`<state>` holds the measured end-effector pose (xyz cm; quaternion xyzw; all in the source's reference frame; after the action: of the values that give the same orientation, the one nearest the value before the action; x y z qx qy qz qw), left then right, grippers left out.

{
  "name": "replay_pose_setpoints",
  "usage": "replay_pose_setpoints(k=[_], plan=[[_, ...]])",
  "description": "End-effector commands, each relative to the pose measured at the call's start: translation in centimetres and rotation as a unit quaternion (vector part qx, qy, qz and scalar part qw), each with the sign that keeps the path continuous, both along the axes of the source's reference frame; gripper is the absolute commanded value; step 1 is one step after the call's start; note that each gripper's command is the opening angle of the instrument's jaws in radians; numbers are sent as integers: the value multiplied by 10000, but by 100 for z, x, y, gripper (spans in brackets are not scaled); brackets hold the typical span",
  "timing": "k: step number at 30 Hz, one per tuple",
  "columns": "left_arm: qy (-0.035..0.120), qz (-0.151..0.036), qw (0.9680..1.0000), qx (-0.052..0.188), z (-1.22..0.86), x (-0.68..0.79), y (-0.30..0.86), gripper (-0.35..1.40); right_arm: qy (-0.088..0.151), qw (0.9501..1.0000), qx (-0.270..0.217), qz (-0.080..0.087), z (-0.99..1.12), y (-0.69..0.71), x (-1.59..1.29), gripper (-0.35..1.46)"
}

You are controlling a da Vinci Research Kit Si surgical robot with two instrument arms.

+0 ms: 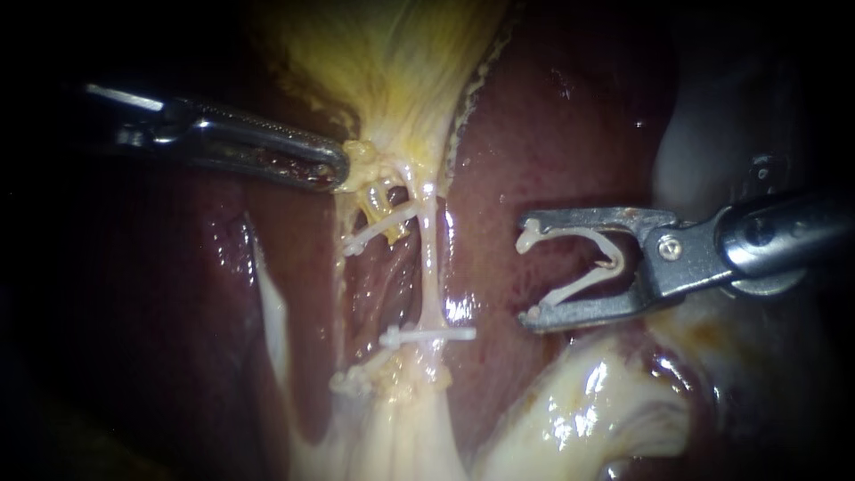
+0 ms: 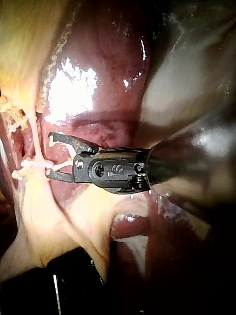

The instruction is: Clipping second clip right tube

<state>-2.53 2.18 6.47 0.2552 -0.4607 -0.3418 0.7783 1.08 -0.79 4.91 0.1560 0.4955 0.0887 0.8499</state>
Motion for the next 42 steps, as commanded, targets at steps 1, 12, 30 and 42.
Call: replay_pose_setpoints(k=[1,12,30,42], plan=[[-1,3,10000,1,0,1,0,-35,1,10000,1,0,0,0,0,47],[-118,-31,9998,141,-45,37,27,-35,-20,10000,-22,36,0,-1,1,48],[-145,-182,9997,111,-60,46,30,-35,-159,9988,362,284,7,-4,22,49],[-142,-184,9997,105,-59,46,28,-35,-201,9896,1358,435,35,-16,53,48]])
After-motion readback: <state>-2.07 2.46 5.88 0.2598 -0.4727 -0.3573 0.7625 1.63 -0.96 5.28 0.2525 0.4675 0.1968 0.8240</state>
